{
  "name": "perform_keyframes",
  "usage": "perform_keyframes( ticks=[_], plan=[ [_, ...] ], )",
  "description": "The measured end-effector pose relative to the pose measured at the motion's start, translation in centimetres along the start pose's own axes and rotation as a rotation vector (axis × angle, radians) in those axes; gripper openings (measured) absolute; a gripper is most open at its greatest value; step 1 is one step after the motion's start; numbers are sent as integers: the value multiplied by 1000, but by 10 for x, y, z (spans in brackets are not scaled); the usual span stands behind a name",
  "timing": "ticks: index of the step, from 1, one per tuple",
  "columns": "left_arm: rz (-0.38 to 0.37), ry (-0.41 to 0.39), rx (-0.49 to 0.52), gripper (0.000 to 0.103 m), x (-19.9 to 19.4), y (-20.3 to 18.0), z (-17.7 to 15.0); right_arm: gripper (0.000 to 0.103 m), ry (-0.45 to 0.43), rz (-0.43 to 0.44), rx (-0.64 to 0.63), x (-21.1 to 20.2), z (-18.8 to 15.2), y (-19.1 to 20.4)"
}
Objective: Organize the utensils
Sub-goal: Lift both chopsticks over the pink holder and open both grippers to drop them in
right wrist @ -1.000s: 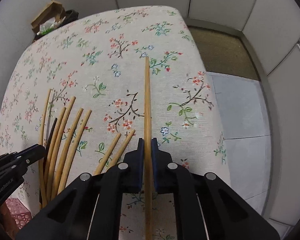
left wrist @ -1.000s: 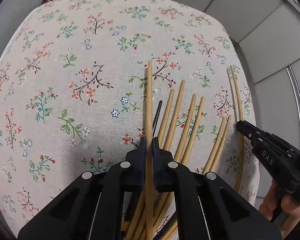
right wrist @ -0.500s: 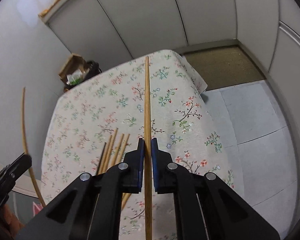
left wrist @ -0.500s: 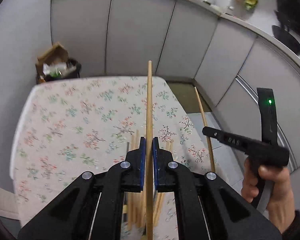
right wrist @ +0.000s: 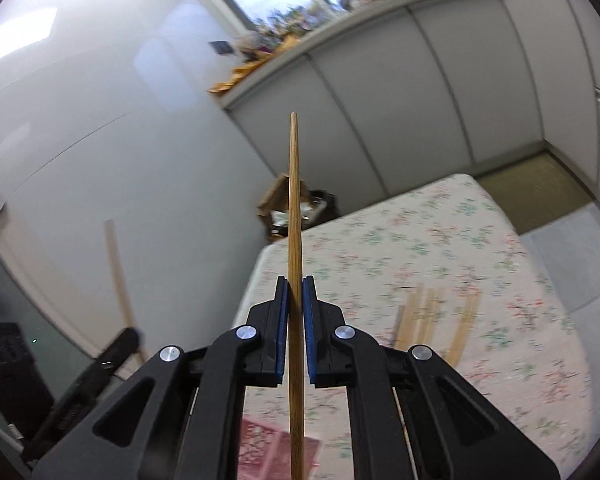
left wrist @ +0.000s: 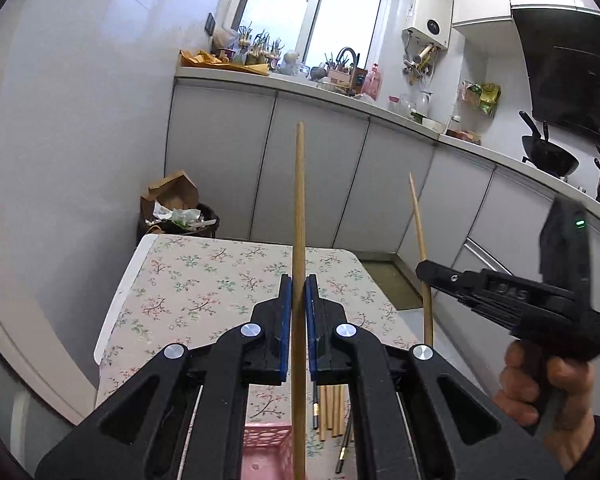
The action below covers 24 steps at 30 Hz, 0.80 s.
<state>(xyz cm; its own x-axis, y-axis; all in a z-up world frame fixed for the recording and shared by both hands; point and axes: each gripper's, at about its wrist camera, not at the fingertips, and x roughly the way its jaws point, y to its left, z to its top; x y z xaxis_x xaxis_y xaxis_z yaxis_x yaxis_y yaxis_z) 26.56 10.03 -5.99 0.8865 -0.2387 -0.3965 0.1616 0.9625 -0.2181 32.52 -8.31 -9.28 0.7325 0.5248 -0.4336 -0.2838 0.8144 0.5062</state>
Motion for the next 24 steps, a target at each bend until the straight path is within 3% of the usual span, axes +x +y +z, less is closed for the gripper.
perform_keyframes(
  ticks=[4,10,20,24],
  plan=[
    [0,-23,-54,6,0,23,-12,8,-20,12,-62,14,-19,30],
    [10,-25,-74,6,1,40,-22,8,-54,-24,-109,18,-26,41],
    [59,154,3,6,17,37,-38,8,16,-49,-185,55,-58,51],
    [25,189,-17,6,7,43,-33,8,19,-16,-147,61,-63,52]
  ],
)
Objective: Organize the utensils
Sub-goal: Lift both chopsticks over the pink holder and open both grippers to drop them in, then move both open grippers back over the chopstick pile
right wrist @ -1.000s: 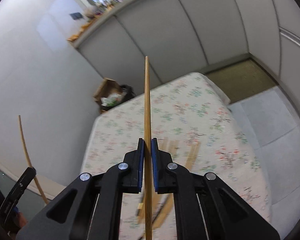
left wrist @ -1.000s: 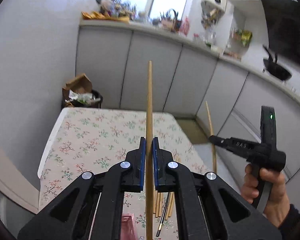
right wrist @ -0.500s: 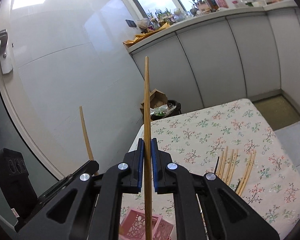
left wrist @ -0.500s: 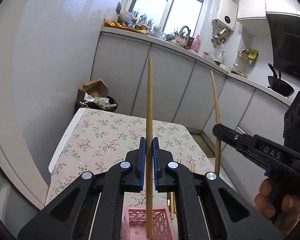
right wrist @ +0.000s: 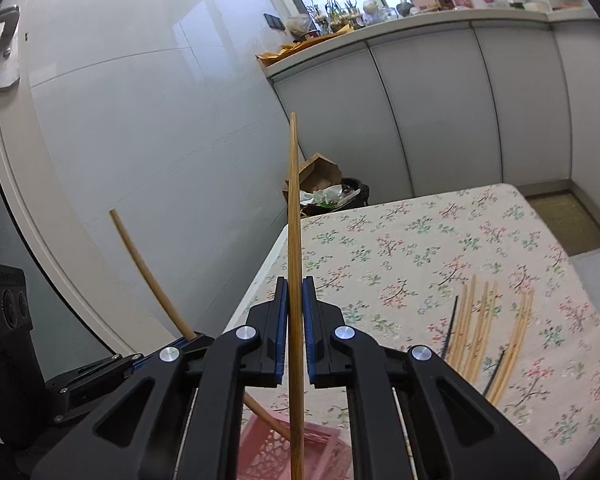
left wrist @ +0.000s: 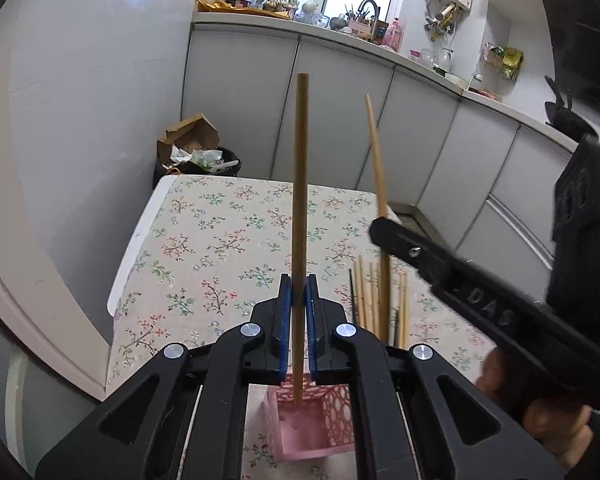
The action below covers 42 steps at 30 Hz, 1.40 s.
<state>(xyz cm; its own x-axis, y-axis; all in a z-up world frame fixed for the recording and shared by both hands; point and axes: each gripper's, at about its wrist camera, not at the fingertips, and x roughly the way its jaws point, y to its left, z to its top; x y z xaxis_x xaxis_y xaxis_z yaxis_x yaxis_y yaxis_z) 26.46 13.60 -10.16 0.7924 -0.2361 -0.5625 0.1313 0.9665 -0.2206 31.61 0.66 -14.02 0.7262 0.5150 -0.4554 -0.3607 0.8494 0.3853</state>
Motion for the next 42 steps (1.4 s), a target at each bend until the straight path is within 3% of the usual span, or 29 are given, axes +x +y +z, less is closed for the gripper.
perform_keyframes(
  ticks=[13,15,21,24,29,34,37,38,42],
  plan=[
    [-58,145,-72,10,-2,13,2,8,0,-10,-51,20,-29,14],
    [-76,119,-98,15,-10,16,6,8,-9,-13,-57,20,-31,14],
    [-78,26,-150,16,-34,16,20,8,-19,-10,-78,19,-37,17],
    [-78,-36,-178,29,-53,16,28,11,-14,4,-79,17,-40,18],
    [-80,-101,-159,37,-71,5,36,11,20,20,-113,9,-40,20],
    [-111,-91,-141,37,-69,-10,37,13,16,20,-87,-19,-12,8],
    [-125,-80,-110,38,-65,-25,37,28,-3,-3,-39,-45,17,-11],
    [-122,-76,-99,41,-62,-29,36,38,-11,-19,-26,-54,25,-17],
    [-97,-26,-83,43,-44,-46,33,42,-28,-92,40,-91,54,-58]
  ],
)
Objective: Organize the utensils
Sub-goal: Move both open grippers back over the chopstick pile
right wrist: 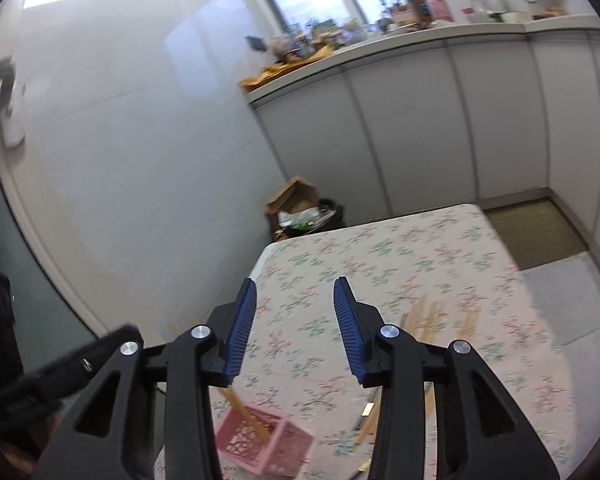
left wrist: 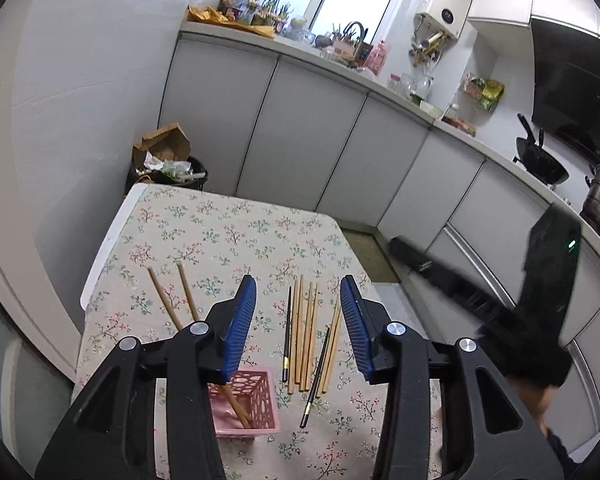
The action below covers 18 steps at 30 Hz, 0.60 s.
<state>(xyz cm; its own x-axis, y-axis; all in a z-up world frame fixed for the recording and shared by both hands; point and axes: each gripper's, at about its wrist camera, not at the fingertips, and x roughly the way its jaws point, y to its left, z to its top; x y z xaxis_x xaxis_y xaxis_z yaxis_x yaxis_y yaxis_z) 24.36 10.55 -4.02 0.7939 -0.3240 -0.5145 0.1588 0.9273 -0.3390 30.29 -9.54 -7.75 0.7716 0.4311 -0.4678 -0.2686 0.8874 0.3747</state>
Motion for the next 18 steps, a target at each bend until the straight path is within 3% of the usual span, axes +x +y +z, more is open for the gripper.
perform_keyframes(
  ticks=[5,8,17,18],
  plan=[
    [43,76,-15,49,35,-16,-4,44,36,-128,34,-12,14,-47],
    [73,117,4,49,55,-27,-9,50,116,-158,68,-4,12,-71],
    [162,346,3,49,161,-45,-19,50,352,-247,303,21,-8,-149],
    [177,365,3,42,176,-47,-20,50,355,-252,324,21,-10,-155]
  ],
)
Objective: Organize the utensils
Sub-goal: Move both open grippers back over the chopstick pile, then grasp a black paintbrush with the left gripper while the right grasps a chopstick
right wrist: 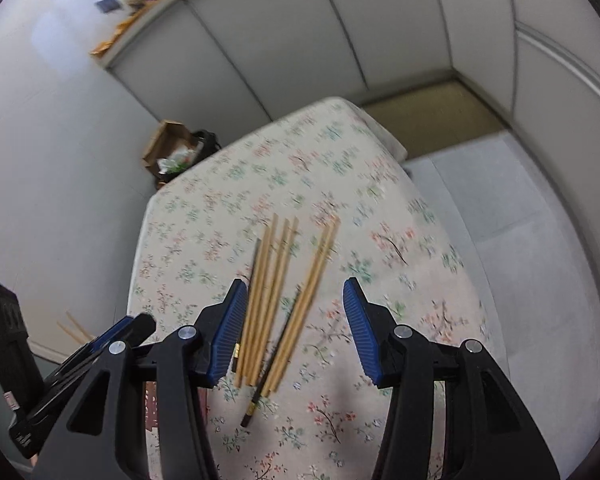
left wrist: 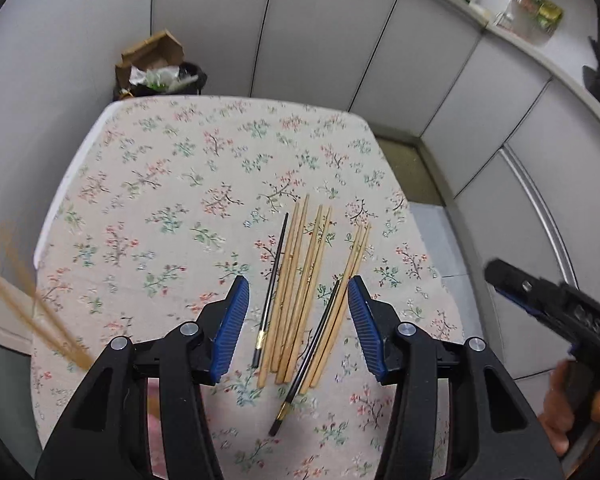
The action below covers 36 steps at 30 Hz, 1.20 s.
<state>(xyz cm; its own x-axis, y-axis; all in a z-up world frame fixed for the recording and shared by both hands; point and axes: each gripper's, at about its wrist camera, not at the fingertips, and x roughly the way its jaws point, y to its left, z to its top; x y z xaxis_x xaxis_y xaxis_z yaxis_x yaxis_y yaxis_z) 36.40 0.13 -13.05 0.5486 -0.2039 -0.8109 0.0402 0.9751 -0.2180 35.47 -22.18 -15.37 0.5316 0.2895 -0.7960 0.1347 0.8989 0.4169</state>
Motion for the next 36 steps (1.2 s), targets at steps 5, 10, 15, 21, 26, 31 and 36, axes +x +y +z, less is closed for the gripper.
perform_keyframes(
  ticks=[5,10,15,21,26,31,36],
  plan=[
    [109,108,62,20,60,-15,16,49,23,8,62,3,4,-14],
    [187,195,54,20,107,-11,20,49,34,27,74,4,8,-21],
    [258,256,22,19,140,5,17,49,52,34,101,8,12,-31],
    [268,282,51,14,155,4,12,49,46,44,118,4,15,-36],
    [287,290,123,6,160,-3,2,49,49,51,116,2,13,-37],
    [118,372,8,4,144,-7,-20,49,83,29,88,13,12,-40],
    [110,295,17,4,111,-17,-28,37,211,-64,-20,60,1,-39]
  ],
)
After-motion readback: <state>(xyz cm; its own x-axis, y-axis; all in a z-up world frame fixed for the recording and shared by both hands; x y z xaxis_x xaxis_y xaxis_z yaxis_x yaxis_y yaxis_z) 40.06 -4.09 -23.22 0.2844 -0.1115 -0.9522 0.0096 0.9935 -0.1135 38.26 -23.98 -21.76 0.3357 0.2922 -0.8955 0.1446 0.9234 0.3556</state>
